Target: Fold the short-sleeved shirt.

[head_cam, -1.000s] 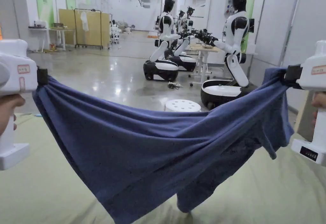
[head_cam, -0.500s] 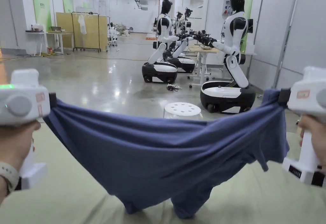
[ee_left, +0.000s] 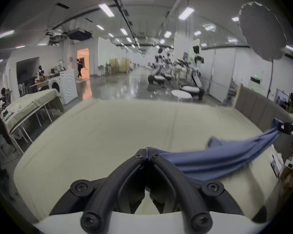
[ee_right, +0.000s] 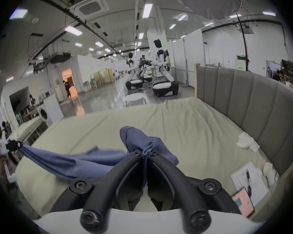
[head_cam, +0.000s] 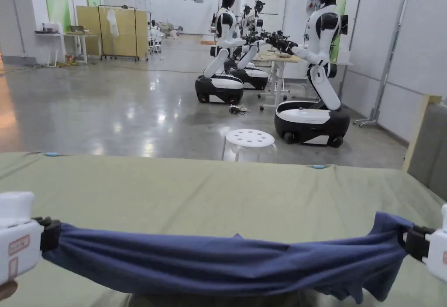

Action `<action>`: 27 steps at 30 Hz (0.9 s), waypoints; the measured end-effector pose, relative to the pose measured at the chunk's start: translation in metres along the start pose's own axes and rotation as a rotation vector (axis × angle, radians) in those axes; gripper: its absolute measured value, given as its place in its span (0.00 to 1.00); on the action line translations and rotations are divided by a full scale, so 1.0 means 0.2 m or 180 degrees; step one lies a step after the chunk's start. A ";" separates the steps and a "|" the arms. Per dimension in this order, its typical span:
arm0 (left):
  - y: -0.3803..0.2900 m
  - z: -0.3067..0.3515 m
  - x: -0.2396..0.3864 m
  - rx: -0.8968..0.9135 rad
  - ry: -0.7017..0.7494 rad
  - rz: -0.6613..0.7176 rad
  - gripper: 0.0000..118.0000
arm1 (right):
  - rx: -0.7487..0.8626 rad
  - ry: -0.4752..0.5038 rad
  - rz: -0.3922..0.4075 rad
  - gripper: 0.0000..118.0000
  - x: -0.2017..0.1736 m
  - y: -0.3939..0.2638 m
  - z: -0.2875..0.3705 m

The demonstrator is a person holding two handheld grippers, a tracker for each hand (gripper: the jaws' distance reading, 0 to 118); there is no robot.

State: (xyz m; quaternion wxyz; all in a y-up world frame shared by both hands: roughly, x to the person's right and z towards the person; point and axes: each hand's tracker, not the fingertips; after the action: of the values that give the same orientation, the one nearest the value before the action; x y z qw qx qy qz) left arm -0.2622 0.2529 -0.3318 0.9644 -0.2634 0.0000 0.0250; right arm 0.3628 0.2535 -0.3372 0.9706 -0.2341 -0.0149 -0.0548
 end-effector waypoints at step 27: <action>-0.75 0.71 0.31 0.0943 0.0012 -0.0061 0.29 | 0.1047 0.0259 0.0603 0.11 -0.72 -0.65 0.73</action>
State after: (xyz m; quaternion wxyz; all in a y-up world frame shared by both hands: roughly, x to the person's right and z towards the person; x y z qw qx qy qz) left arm -0.1954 0.1988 -0.1342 0.9929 -0.1182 0.0030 0.0151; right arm 0.2043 0.2201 -0.1569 0.9964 -0.0702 0.0376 0.0305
